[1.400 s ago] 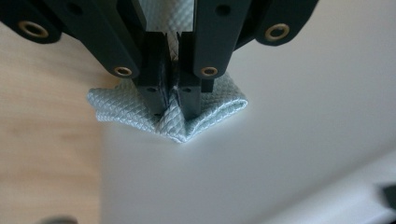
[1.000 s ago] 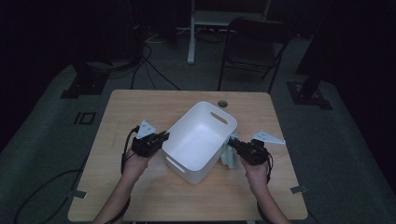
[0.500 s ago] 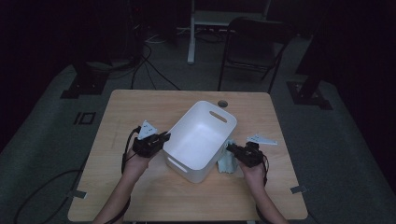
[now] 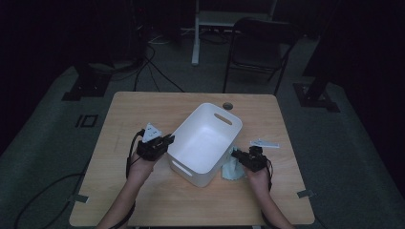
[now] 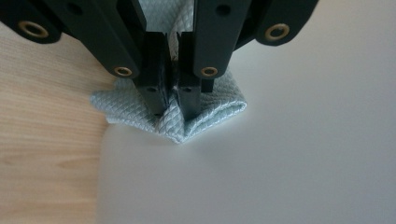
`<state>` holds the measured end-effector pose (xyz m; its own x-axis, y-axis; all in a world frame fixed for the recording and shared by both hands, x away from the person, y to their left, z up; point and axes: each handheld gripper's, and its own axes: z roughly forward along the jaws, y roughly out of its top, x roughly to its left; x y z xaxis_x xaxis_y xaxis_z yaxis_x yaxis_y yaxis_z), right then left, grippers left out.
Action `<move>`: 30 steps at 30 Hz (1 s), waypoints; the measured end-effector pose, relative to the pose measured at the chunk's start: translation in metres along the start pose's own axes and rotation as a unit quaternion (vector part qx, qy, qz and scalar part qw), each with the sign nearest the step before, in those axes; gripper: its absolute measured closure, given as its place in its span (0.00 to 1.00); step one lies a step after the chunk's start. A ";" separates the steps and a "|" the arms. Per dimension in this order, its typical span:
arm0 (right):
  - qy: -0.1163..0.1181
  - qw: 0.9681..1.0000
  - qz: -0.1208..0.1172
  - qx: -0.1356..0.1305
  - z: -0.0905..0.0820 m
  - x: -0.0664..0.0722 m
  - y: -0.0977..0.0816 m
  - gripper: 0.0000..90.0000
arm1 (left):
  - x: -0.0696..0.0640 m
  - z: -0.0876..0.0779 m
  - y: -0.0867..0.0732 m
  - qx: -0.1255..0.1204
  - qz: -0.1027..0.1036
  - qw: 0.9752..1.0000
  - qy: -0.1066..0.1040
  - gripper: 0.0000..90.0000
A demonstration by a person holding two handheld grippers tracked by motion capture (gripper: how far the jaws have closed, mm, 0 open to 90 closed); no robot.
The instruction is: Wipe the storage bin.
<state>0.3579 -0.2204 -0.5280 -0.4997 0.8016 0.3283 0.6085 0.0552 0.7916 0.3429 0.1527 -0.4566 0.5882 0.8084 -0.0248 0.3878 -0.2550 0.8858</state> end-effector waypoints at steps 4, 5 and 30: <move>0.008 1.000 -0.015 -0.019 -0.011 0.010 0.007 0.94 | -0.002 0.001 0.000 0.000 0.001 1.000 0.004 0.93; 0.012 0.999 -0.019 -0.024 -0.015 0.013 0.009 0.94 | -0.002 0.001 0.000 0.000 0.001 1.000 0.005 0.94; 0.021 0.999 -0.019 -0.033 -0.019 0.015 0.005 0.94 | -0.008 0.003 0.002 0.002 0.006 1.000 -0.006 0.93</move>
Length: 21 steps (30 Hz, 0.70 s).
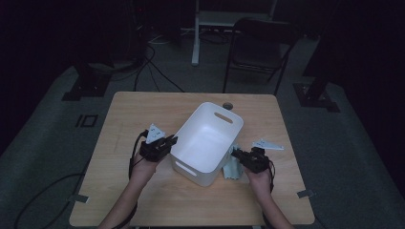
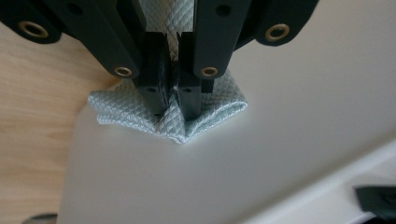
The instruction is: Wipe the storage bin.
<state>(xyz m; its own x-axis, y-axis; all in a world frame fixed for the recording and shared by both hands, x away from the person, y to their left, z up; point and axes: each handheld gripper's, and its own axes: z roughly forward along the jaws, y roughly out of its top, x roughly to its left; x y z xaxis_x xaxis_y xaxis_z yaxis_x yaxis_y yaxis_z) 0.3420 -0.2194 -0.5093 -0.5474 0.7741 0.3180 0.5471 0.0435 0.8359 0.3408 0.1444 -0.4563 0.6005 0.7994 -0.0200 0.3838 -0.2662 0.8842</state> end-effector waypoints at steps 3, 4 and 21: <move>-0.006 1.000 0.003 0.012 0.006 -0.006 -0.006 0.94 | 0.000 0.000 0.000 -0.001 -0.001 1.000 0.000 0.93; -0.010 1.000 0.004 0.018 0.009 -0.008 -0.008 0.94 | 0.000 0.000 0.000 0.000 -0.001 1.000 0.000 0.93; 0.015 1.000 -0.008 -0.007 -0.010 0.009 0.006 0.94 | -0.003 0.001 0.000 -0.004 -0.008 1.000 0.015 0.93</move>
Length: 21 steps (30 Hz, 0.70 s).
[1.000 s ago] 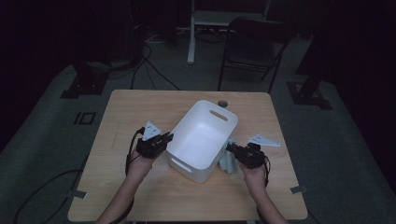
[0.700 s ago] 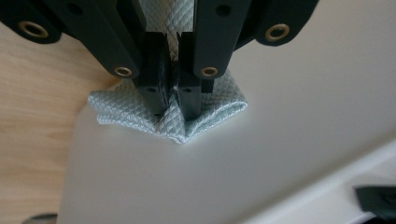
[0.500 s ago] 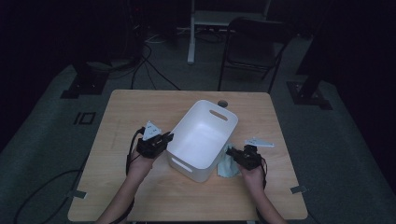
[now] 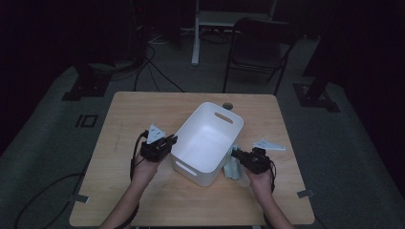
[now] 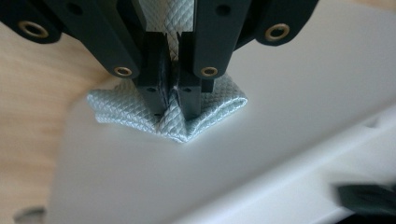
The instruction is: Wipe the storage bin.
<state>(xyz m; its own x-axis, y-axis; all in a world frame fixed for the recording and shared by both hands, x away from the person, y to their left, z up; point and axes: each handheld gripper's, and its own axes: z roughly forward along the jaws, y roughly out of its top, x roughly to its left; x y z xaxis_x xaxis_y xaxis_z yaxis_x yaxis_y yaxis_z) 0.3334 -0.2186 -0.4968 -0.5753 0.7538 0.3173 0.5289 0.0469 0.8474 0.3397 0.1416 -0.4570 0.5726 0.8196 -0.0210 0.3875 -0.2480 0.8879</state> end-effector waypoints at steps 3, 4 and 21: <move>0.027 0.999 -0.010 -0.030 -0.016 0.016 0.012 0.94 | 0.000 0.000 0.000 0.000 0.001 1.000 -0.002 0.93; 0.026 0.999 -0.015 -0.028 -0.018 0.021 0.015 0.94 | 0.000 0.000 0.000 0.000 0.002 1.000 -0.004 0.93; -0.015 1.000 0.010 0.011 0.011 -0.012 -0.013 0.94 | -0.001 0.001 0.001 0.001 0.015 1.000 -0.021 0.92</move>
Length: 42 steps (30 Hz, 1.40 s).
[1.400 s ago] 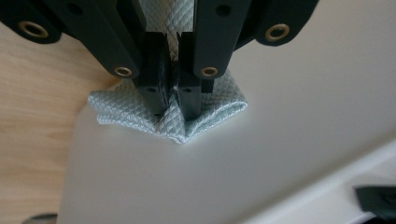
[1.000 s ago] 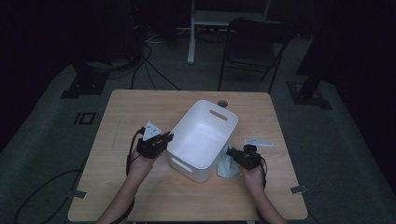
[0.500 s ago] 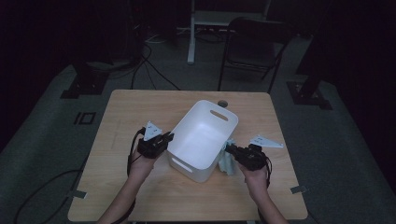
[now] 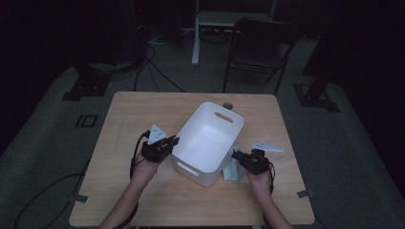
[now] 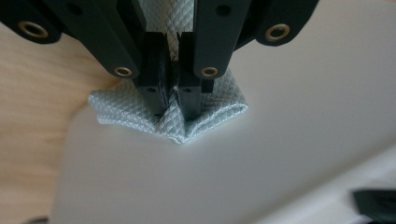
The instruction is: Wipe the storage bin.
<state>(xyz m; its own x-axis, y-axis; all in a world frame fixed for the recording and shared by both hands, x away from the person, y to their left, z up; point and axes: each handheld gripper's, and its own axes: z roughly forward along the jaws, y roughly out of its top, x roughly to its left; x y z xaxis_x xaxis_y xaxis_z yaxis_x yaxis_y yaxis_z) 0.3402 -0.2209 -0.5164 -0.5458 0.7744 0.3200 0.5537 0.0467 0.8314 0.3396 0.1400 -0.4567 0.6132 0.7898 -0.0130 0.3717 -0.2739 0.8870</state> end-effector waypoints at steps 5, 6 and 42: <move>-0.020 0.999 0.008 0.033 0.016 -0.012 -0.012 0.94 | -0.001 0.000 0.000 -0.001 -0.004 1.000 0.007 0.92; -0.020 0.999 0.010 0.034 0.016 -0.012 -0.012 0.94 | -0.002 0.000 0.000 -0.001 -0.004 1.000 0.010 0.92; 0.000 1.000 -0.001 0.026 0.011 -0.004 -0.018 0.94 | -0.002 0.001 0.000 0.000 -0.008 1.000 0.003 0.91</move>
<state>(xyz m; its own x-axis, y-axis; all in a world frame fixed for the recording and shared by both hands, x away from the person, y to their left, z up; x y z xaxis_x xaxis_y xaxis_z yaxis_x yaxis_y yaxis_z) 0.3392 -0.2178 -0.5379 -0.5465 0.7743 0.3191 0.5856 0.0809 0.8066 0.3390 0.1379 -0.4567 0.6039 0.7967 -0.0240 0.3804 -0.2617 0.8870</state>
